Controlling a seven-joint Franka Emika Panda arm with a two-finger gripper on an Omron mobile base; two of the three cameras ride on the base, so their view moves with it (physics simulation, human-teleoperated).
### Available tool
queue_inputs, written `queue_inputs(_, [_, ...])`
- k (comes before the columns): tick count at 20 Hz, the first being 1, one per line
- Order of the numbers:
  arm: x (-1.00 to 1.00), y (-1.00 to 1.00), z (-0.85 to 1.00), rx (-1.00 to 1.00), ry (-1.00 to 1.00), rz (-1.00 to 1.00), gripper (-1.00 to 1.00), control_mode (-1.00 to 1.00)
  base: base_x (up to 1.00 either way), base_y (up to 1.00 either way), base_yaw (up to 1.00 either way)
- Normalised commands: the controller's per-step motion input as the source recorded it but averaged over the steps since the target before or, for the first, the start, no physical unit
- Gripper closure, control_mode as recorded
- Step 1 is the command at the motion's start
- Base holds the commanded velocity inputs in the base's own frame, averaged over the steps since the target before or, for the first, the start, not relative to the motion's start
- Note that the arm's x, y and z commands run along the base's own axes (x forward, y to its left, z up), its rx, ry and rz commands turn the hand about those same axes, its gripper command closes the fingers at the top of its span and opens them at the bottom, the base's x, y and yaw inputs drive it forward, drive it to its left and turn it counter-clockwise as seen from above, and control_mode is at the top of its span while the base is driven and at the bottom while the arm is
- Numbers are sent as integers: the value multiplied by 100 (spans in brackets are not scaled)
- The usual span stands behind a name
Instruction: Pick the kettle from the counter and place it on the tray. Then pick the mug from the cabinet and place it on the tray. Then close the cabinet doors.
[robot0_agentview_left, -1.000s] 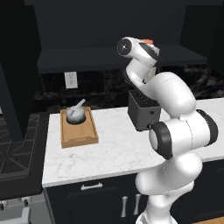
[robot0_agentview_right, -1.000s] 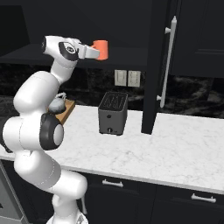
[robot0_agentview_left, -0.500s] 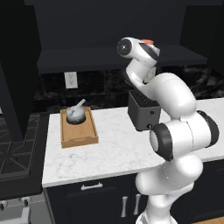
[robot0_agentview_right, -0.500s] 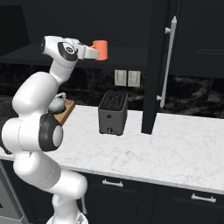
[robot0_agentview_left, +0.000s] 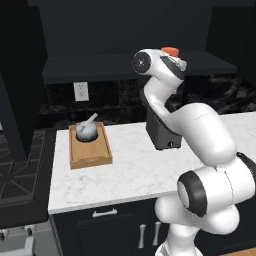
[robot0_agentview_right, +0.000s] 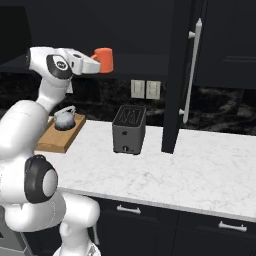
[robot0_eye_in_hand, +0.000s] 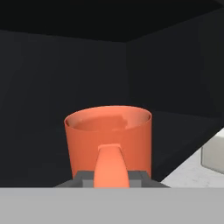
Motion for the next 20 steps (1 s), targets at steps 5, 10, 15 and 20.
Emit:
queue_inputs(5, [-85,34,23,0,-1,9,100,-100,0,0,0])
queue_inputs(10, [-81,39,7,0,3,27,100,-100,0,0,0])
queue_inputs(15, [-74,22,0,0,7,36,100,-100,0,0,0])
queue_inputs(20, [-63,11,0,-2,8,41,100,-100,0,0,0])
